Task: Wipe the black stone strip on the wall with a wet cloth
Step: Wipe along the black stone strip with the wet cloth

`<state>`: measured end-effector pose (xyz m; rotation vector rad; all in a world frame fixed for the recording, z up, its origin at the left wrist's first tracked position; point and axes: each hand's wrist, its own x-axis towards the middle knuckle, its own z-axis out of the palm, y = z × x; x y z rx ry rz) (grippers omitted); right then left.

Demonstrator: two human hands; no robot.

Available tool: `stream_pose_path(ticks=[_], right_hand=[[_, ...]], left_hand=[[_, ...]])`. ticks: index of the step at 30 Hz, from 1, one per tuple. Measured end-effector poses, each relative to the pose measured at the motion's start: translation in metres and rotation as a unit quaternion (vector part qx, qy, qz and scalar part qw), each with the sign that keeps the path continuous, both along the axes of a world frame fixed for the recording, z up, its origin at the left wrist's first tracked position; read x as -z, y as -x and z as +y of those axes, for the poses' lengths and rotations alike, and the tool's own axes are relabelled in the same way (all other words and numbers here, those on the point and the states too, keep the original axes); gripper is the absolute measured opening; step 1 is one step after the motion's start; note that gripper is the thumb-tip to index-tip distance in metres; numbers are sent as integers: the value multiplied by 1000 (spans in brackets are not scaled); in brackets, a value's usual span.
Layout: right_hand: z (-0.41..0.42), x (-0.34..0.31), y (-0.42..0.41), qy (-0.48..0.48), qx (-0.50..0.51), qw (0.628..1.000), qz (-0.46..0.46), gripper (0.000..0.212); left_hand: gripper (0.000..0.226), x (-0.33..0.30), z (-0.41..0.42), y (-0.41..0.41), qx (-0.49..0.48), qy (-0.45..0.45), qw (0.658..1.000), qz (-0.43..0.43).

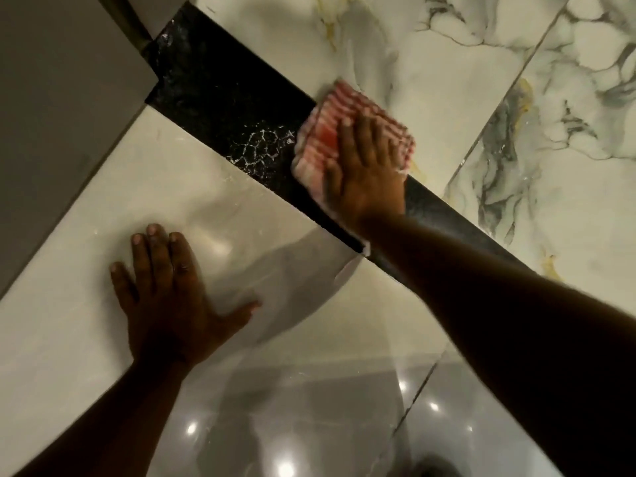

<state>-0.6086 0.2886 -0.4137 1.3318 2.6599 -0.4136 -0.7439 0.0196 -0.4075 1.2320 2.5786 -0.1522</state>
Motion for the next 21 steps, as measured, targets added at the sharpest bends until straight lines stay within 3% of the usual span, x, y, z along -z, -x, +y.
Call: stream_pose_path(ticks=[5, 10, 16, 21], right_hand=[[-27, -7, -86, -10, 15, 1000, -25, 69], [-92, 1, -31, -4, -83, 996, 43, 66], [-18, -1, 24, 1, -71, 997, 5, 69], [-8, -3, -42, -4, -13, 1000, -3, 68]], left_hand=[[139, 1, -4, 0, 0, -5, 1000, 7], [140, 3, -2, 1, 5, -6, 1000, 7], [141, 0, 0, 1, -1, 8, 1000, 1], [141, 1, -2, 2, 0, 5, 1000, -4]])
